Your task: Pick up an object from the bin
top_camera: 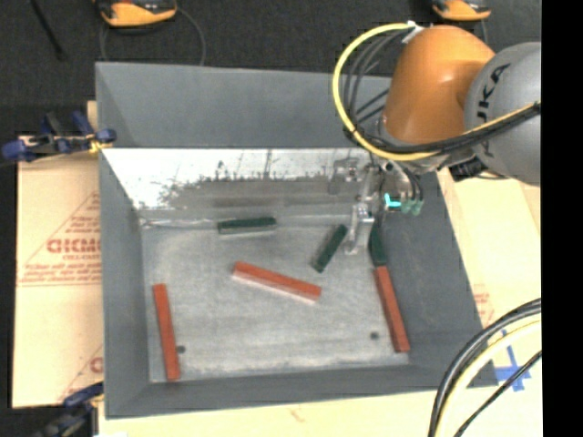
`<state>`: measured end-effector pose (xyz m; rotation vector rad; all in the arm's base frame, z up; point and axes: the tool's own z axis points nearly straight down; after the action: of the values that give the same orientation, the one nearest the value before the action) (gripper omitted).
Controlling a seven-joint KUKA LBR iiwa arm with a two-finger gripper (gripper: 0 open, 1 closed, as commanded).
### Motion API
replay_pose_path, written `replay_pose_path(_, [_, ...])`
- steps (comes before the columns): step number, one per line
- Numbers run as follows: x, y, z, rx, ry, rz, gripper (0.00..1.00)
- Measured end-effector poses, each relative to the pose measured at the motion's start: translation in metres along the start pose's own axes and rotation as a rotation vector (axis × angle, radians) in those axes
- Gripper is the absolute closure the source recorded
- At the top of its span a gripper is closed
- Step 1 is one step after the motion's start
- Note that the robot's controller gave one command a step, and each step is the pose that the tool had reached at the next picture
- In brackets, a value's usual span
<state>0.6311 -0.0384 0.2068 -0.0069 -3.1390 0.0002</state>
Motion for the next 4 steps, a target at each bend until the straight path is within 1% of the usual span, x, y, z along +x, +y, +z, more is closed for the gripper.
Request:
replay_pose_path(1, [0.028, 0.086, 0.141, -0.003, 0.0, 0.083, 0.0])
replay_pose_path(2, [0.033, 0.101, 0.105, -0.003, -0.009, 0.192, 0.0])
replay_pose_path(3, [0.046, 0.097, 0.093, -0.002, -0.005, 0.335, 0.0])
replay_pose_path(4, [0.059, 0.104, 0.137, -0.001, -0.002, 0.532, 0.0])
